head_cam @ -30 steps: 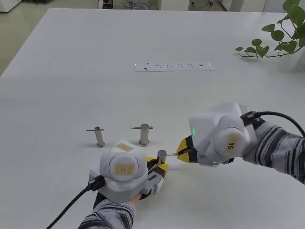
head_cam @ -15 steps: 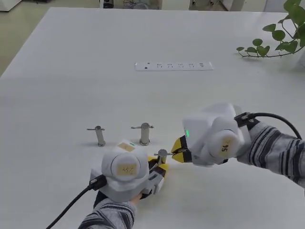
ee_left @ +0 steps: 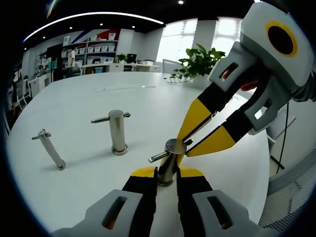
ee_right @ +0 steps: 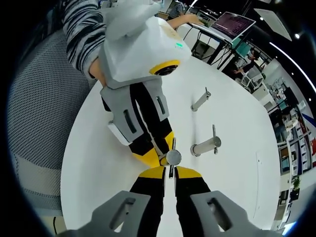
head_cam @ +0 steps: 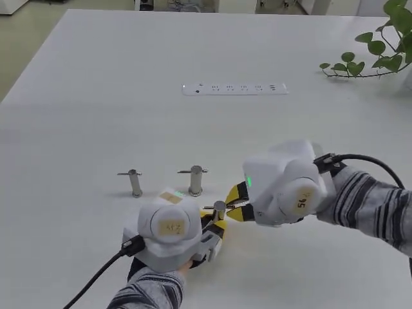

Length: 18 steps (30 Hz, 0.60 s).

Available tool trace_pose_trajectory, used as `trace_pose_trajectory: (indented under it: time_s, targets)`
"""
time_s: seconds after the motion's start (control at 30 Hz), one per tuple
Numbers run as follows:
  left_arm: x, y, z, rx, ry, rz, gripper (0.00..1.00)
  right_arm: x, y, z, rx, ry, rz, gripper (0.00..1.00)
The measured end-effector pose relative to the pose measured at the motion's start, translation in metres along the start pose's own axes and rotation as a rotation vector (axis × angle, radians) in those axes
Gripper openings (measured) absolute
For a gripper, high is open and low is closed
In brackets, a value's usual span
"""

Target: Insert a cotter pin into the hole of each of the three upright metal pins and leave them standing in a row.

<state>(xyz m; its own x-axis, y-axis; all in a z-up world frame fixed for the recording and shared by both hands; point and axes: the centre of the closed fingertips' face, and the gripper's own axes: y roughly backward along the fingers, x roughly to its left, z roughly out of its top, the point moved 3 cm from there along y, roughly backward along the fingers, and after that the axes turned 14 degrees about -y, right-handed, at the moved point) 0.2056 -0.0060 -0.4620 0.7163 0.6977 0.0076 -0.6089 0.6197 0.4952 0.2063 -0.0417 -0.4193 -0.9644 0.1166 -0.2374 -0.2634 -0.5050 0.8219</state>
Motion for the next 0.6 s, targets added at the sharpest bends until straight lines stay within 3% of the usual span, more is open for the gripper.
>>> trace_pose_trajectory:
  time_s: [0.6]
  targets:
    - [0.0, -0.0003, -0.0001, 0.001, 0.015, 0.015, 0.11, -0.0033, 0.0043, -0.0044, 0.0, -0.064, -0.002, 0.0]
